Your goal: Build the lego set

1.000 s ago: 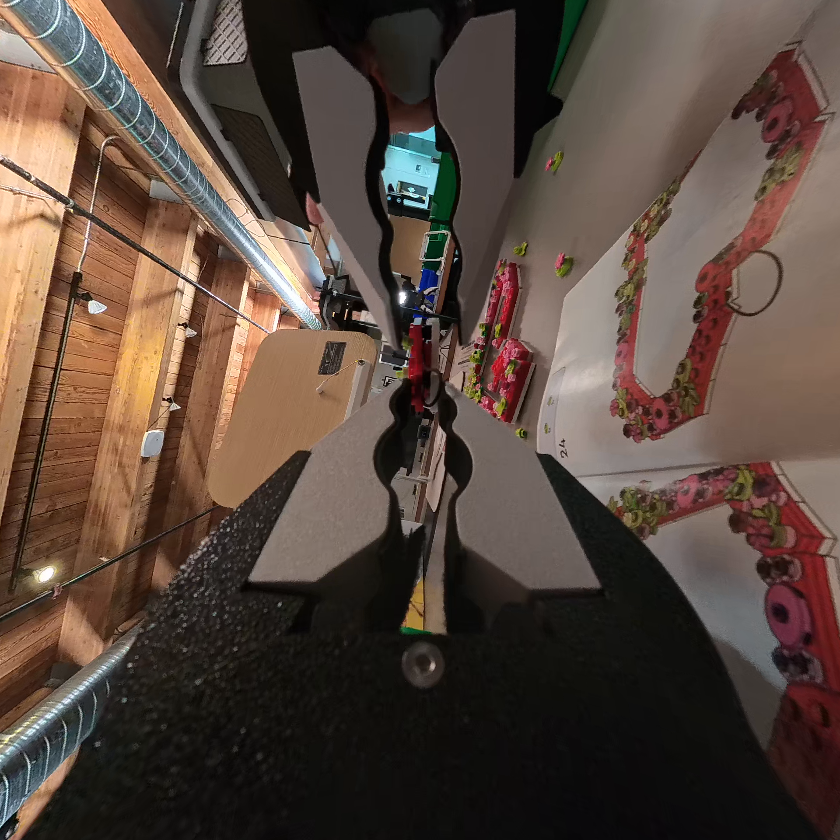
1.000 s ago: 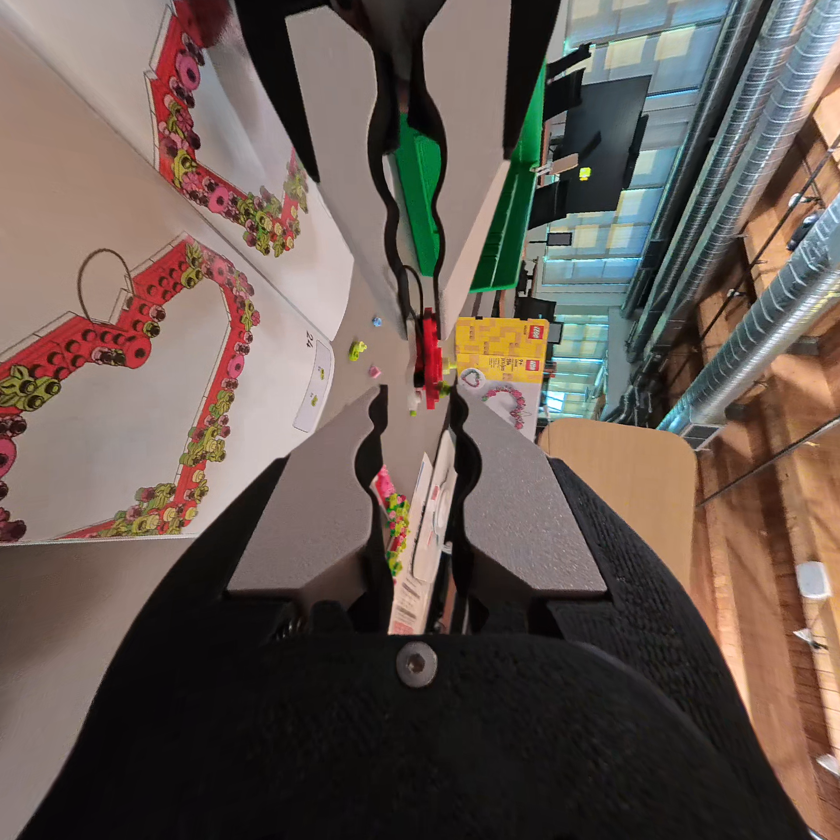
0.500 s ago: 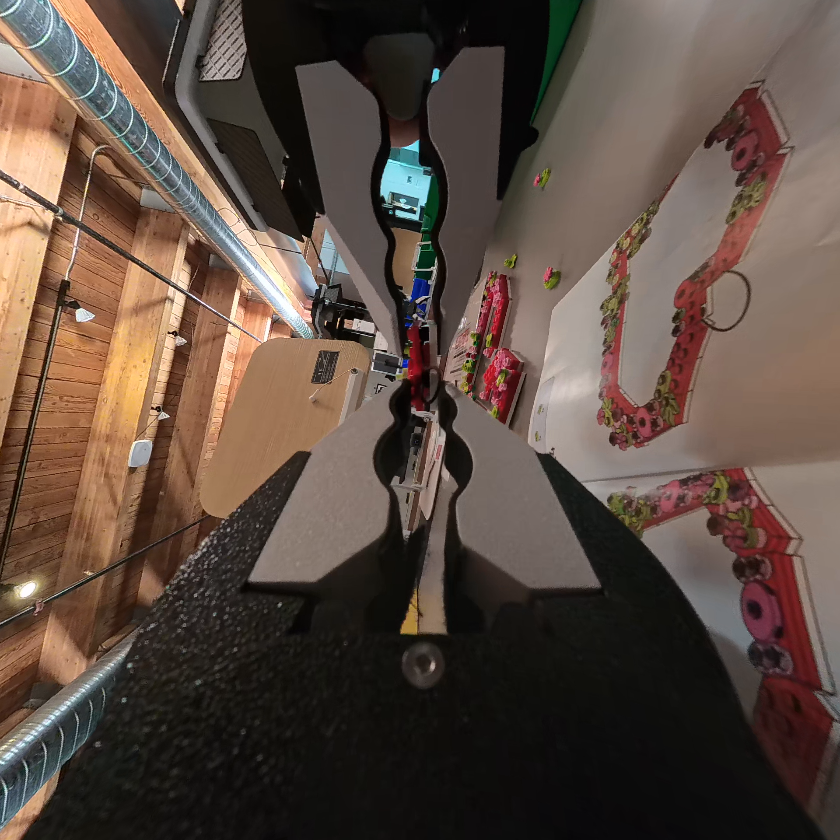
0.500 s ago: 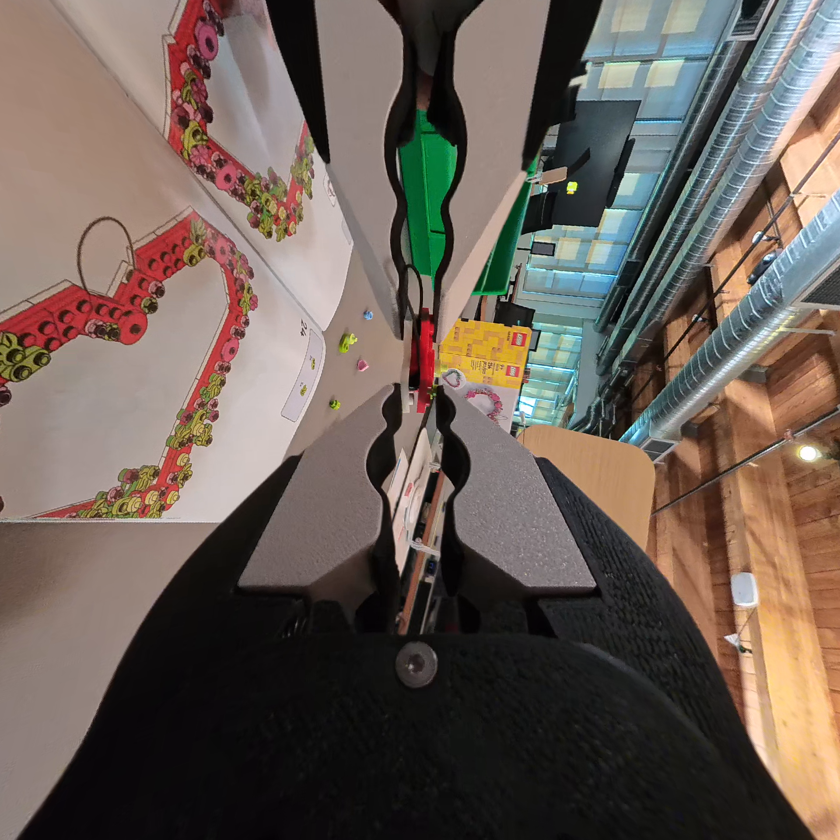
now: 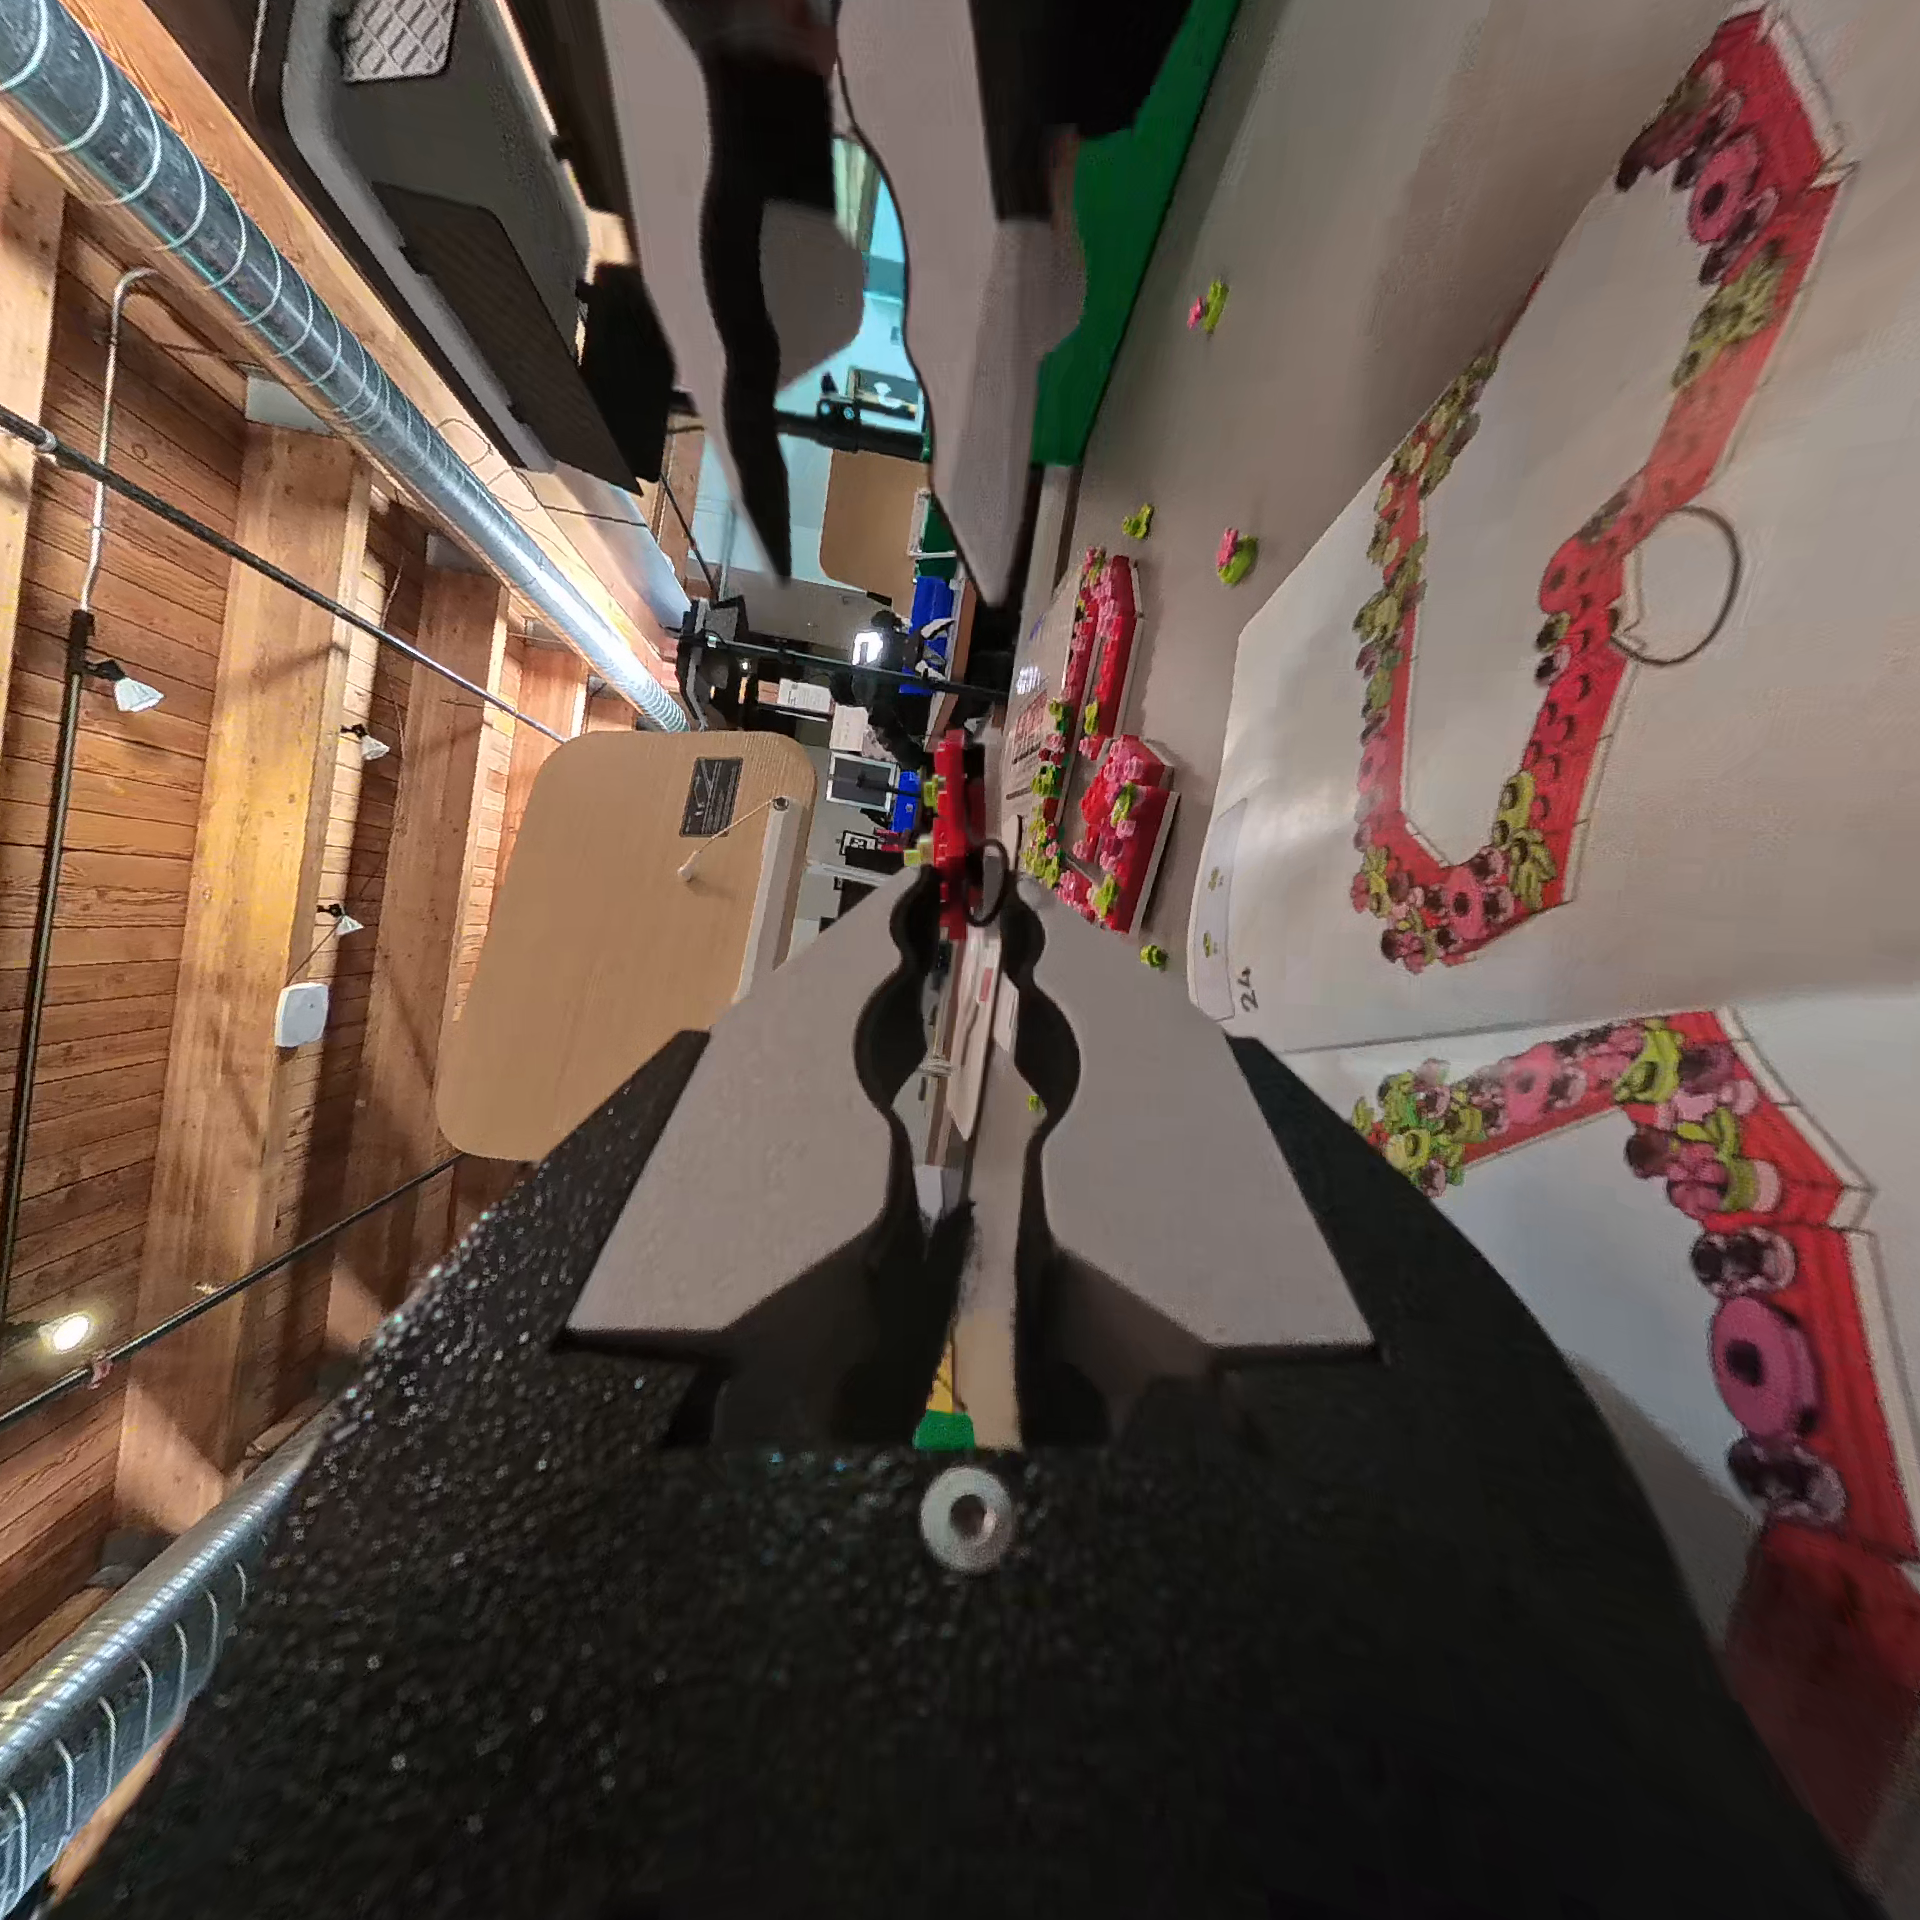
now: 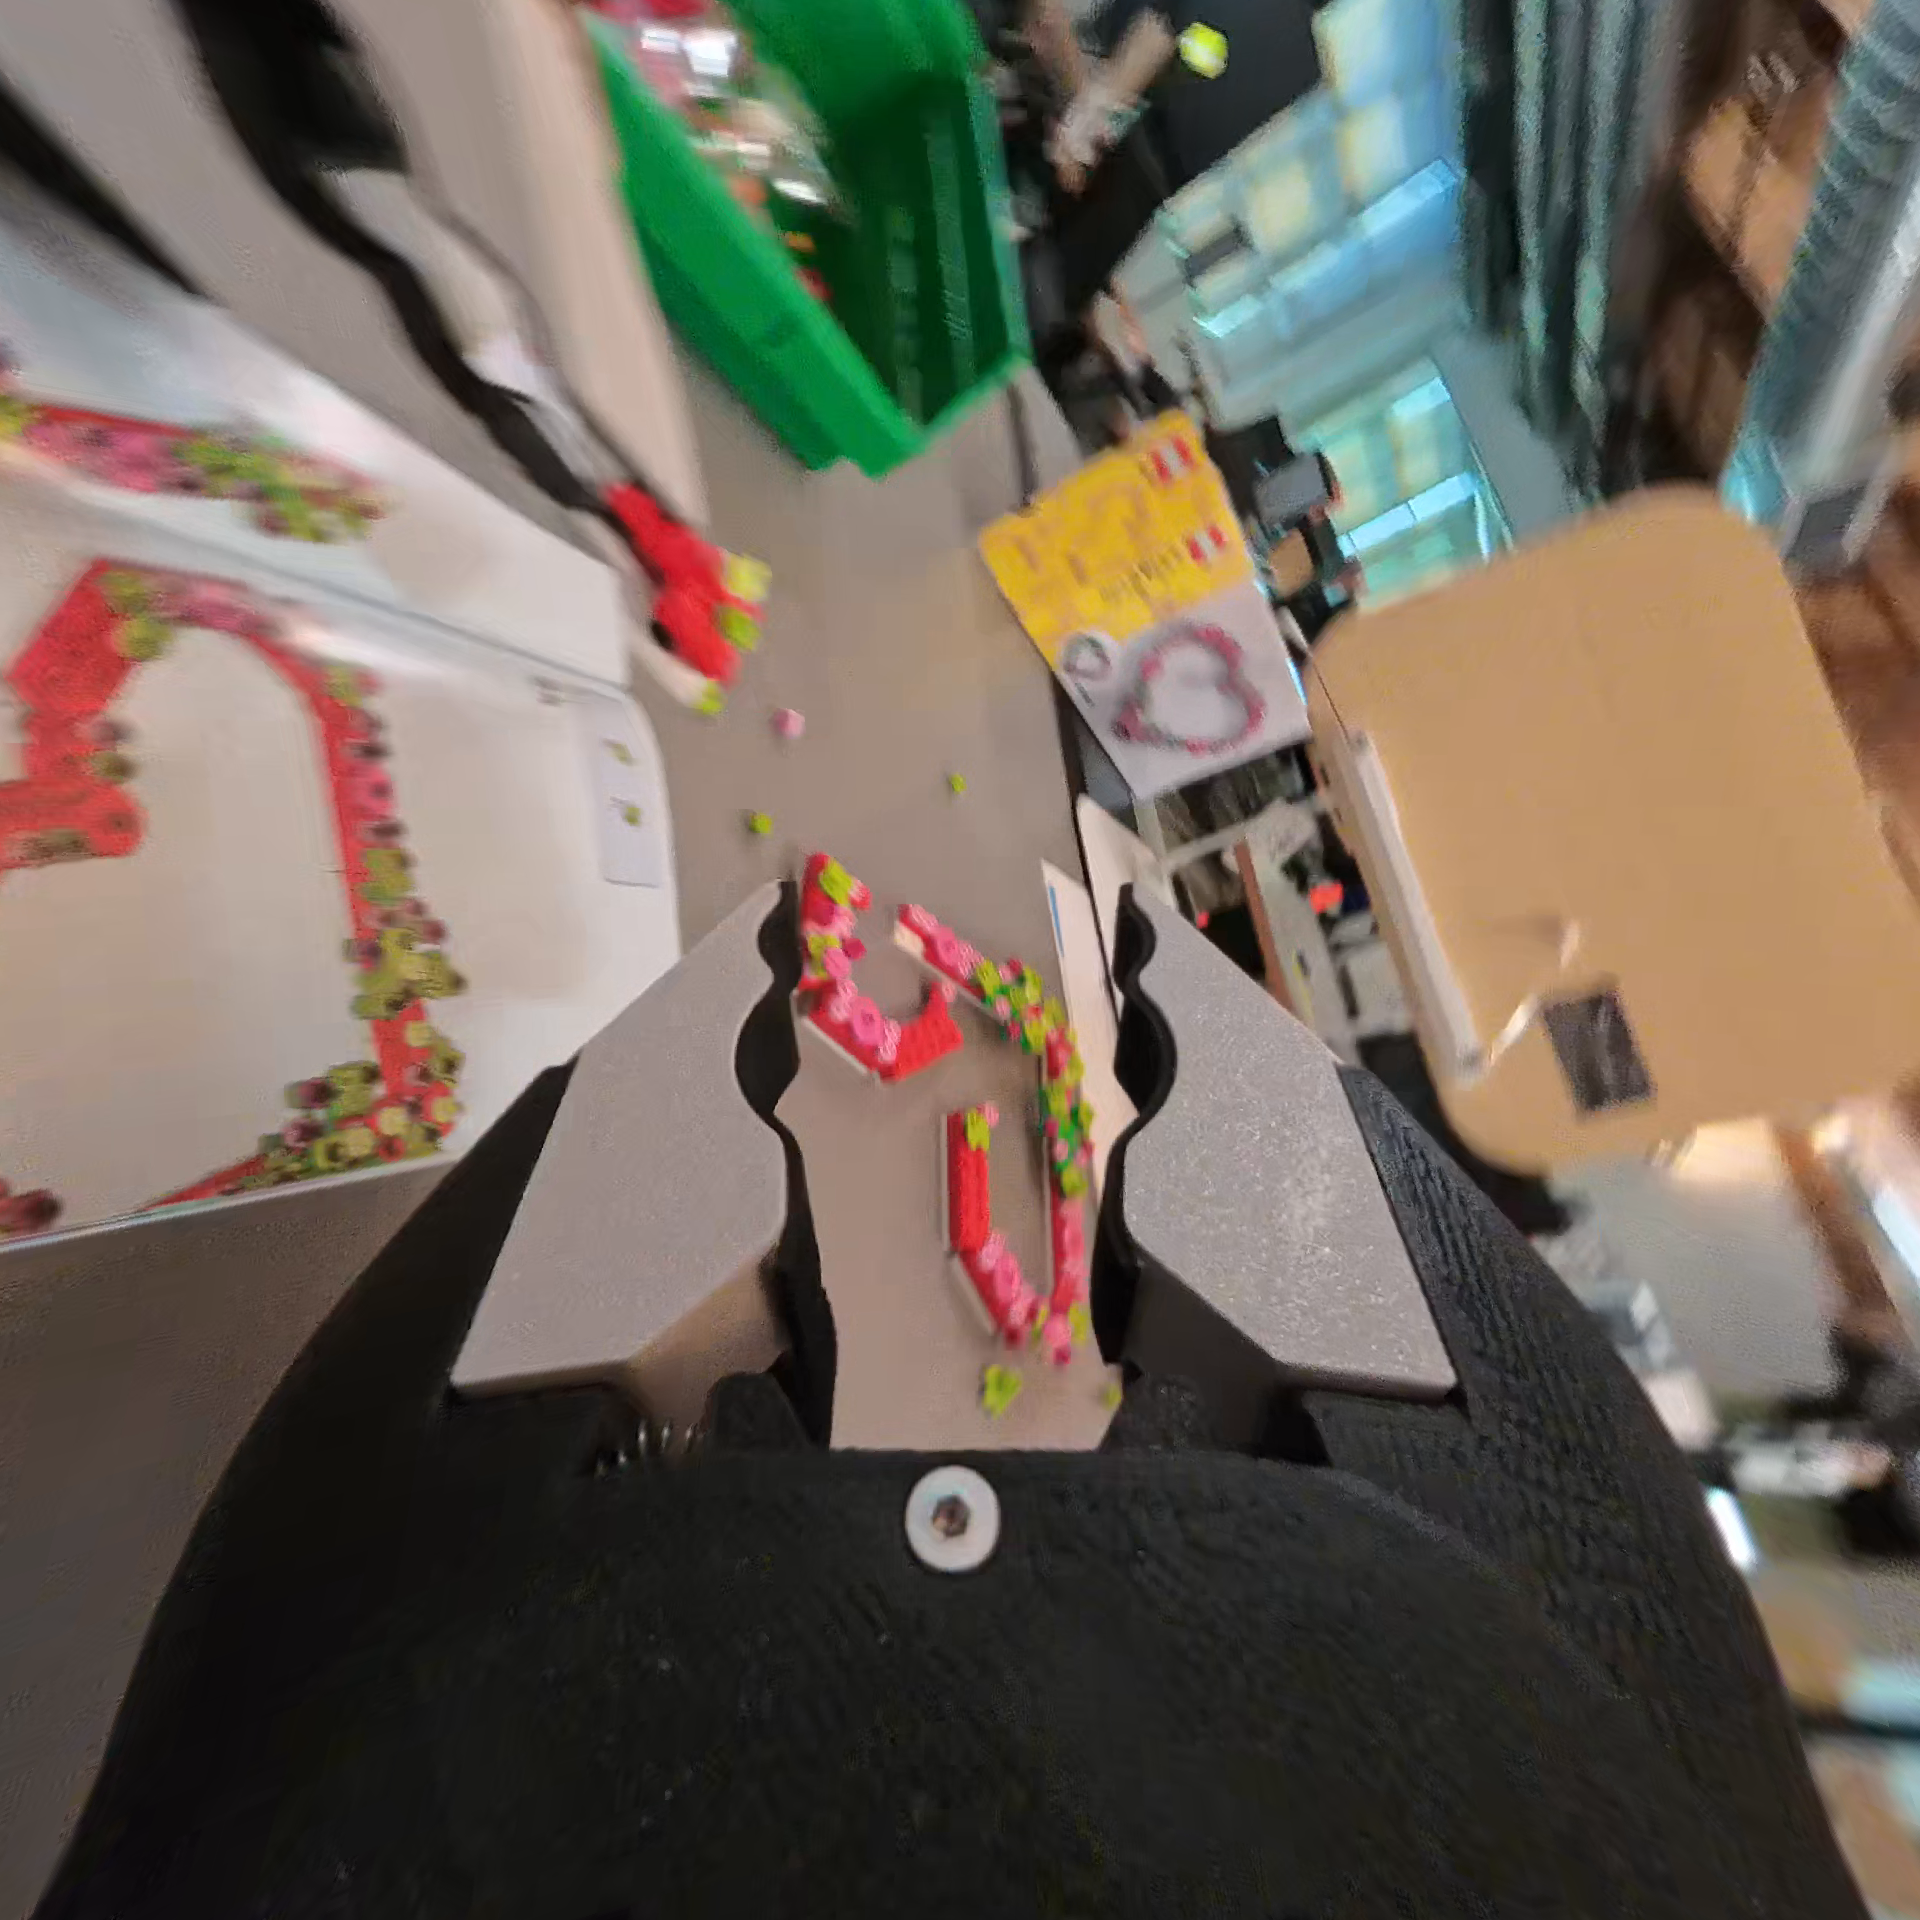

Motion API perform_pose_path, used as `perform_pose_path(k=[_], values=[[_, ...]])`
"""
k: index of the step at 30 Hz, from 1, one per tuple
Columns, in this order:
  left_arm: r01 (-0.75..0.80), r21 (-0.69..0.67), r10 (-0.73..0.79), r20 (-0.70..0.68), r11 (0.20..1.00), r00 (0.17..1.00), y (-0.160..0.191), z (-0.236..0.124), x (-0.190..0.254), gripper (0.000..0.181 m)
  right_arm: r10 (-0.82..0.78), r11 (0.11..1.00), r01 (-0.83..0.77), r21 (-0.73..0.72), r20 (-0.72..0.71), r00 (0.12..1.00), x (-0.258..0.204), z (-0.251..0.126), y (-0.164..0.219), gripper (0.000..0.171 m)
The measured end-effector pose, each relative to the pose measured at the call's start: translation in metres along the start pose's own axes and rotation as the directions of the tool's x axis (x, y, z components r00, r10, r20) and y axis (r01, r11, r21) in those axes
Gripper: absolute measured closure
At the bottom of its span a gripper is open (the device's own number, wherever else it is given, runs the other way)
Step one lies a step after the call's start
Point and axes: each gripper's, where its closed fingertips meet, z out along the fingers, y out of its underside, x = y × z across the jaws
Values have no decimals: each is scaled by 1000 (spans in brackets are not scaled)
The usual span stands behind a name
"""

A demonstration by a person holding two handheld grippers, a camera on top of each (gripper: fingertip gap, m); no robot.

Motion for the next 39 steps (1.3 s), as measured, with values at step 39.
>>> perform_pose_path(k=[39], values=[[47,33,-46,-22,998,999,-11,2,11,172,458,868,-496,21,-417,785,35,-44,100,129]])
